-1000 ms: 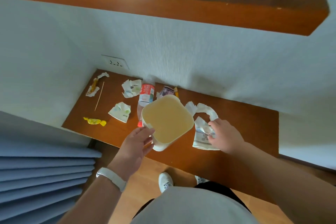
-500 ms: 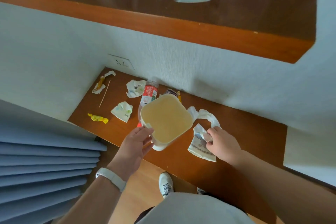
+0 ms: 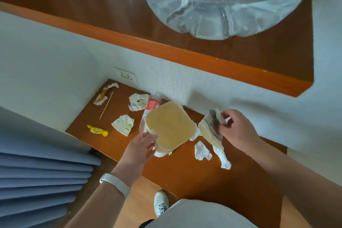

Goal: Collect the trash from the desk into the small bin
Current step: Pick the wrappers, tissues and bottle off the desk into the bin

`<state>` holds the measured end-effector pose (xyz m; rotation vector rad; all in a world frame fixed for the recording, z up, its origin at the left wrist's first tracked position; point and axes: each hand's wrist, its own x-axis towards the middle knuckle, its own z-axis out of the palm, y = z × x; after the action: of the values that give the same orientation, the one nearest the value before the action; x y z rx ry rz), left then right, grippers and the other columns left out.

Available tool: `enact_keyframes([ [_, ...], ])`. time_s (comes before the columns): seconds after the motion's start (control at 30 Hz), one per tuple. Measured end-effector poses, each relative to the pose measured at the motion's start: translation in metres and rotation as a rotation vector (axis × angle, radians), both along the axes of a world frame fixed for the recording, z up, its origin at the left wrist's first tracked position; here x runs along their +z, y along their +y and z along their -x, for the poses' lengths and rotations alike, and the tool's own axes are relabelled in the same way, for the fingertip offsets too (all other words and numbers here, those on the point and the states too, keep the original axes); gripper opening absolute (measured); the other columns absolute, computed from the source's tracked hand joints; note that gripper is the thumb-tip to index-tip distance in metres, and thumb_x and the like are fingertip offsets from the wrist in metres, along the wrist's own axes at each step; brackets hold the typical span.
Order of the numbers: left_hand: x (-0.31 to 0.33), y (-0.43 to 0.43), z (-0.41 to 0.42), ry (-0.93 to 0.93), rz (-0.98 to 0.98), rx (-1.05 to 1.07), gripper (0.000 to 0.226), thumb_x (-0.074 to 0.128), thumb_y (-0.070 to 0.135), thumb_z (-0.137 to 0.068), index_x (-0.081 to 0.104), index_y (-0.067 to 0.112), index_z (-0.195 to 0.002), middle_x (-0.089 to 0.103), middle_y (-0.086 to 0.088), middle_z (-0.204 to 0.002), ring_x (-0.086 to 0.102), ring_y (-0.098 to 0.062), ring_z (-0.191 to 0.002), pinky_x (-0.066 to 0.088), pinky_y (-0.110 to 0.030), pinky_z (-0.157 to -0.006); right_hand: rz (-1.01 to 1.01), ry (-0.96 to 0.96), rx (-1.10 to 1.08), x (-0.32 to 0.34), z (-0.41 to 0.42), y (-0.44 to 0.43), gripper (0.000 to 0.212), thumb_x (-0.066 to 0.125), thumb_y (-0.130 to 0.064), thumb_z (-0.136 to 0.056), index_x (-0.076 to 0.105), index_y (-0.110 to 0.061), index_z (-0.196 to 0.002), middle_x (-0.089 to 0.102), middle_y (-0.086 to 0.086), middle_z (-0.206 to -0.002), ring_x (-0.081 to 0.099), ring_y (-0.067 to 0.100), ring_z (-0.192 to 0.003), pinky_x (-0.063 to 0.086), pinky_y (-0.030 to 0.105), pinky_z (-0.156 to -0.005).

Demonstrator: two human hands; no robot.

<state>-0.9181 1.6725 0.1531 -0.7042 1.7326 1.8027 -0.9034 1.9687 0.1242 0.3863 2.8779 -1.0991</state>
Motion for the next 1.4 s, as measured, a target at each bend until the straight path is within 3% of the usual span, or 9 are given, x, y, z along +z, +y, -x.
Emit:
enact_keyframes([
  [0.2,0.007,-0.002,0.006,0.006,0.029,-0.077,0.015,0.063,0.021,-0.096,0.063,0.019,-0.111,0.07,-0.004,-0.117,0.061,-0.023,-0.118,0.046,-0.044,-0.11,0.088,0.028,0.137,0.034,0.014,-0.04,0.025,0.069,-0.029,-0.086,0.054,-0.03,-0.106,0.054,-0.017,-0.098,0.058,0.005,-0.082,0.05,0.019,-0.069],
  [0.43,0.011,-0.011,0.009,0.019,0.035,-0.143,0.02,0.064,0.023,-0.095,0.065,0.017,-0.114,0.073,-0.006,-0.118,0.063,-0.023,-0.12,0.044,-0.047,-0.112,-0.122,-0.056,0.327,0.026,0.027,-0.077,0.03,0.061,-0.036,-0.085,0.057,-0.024,-0.113,0.051,-0.009,-0.103,0.052,0.008,-0.079,0.052,0.032,-0.071],
  [0.57,0.011,-0.019,0.009,0.028,0.06,-0.147,0.021,0.065,0.024,-0.095,0.065,0.015,-0.114,0.073,-0.006,-0.116,0.063,-0.022,-0.117,0.044,-0.046,-0.112,-0.102,-0.104,0.355,0.024,0.028,-0.081,0.034,0.061,-0.036,-0.087,0.057,-0.023,-0.118,0.051,-0.008,-0.104,0.056,0.012,-0.078,0.053,0.034,-0.071],
  [0.73,0.009,-0.026,0.011,0.005,0.089,-0.144,0.026,0.067,0.027,-0.093,0.062,0.016,-0.117,0.068,-0.008,-0.121,0.06,-0.025,-0.121,0.045,-0.045,-0.111,0.006,-0.043,0.263,0.017,0.02,-0.073,0.021,0.057,-0.037,-0.092,0.059,-0.025,-0.109,0.054,-0.015,-0.094,0.057,0.01,-0.082,0.052,0.028,-0.075],
  [0.83,0.007,-0.023,0.01,-0.004,0.105,-0.147,0.025,0.066,0.026,-0.093,0.061,0.016,-0.115,0.066,-0.009,-0.121,0.059,-0.025,-0.121,0.045,-0.046,-0.112,-0.026,-0.08,0.163,-0.01,0.011,-0.054,0.02,0.056,-0.037,-0.092,0.058,-0.028,-0.11,0.057,-0.014,-0.102,0.057,0.008,-0.087,0.053,0.027,-0.08],
  [0.97,0.007,-0.017,0.008,-0.027,0.111,-0.151,0.017,0.066,0.023,-0.094,0.06,0.019,-0.109,0.065,-0.008,-0.121,0.058,-0.025,-0.122,0.044,-0.046,-0.112,-0.164,-0.197,0.103,-0.057,-0.015,-0.024,0.038,0.058,-0.034,-0.092,0.053,-0.026,-0.128,0.056,-0.007,-0.123,0.056,0.01,-0.103,0.05,0.027,-0.088],
  [1.1,0.009,-0.008,0.007,-0.045,0.116,-0.155,0.013,0.064,0.022,-0.096,0.059,0.02,-0.108,0.066,-0.006,-0.119,0.059,-0.022,-0.12,0.045,-0.044,-0.111,-0.278,-0.31,0.116,-0.092,-0.037,-0.006,0.055,0.064,-0.035,-0.088,0.043,-0.024,-0.138,0.05,-0.001,-0.131,0.053,0.017,-0.115,0.05,0.03,-0.091],
  [1.27,0.012,0.001,0.008,-0.048,0.136,-0.173,0.017,0.064,0.023,-0.096,0.059,0.022,-0.112,0.065,-0.005,-0.122,0.058,-0.024,-0.121,0.047,-0.04,-0.109,-0.294,-0.392,0.076,-0.123,-0.052,0.004,0.051,0.062,-0.03,-0.088,0.045,-0.022,-0.136,0.05,-0.001,-0.127,0.053,0.016,-0.11,0.051,0.03,-0.089],
  [1.4,0.013,0.006,0.01,-0.055,0.126,-0.174,0.022,0.065,0.023,-0.095,0.058,0.021,-0.116,0.065,-0.007,-0.123,0.058,-0.025,-0.123,0.045,-0.042,-0.111,-0.275,-0.377,0.054,-0.132,-0.052,0.006,0.039,0.057,-0.024,-0.091,0.052,-0.021,-0.13,0.054,-0.005,-0.113,0.054,0.011,-0.096,0.052,0.028,-0.082],
])
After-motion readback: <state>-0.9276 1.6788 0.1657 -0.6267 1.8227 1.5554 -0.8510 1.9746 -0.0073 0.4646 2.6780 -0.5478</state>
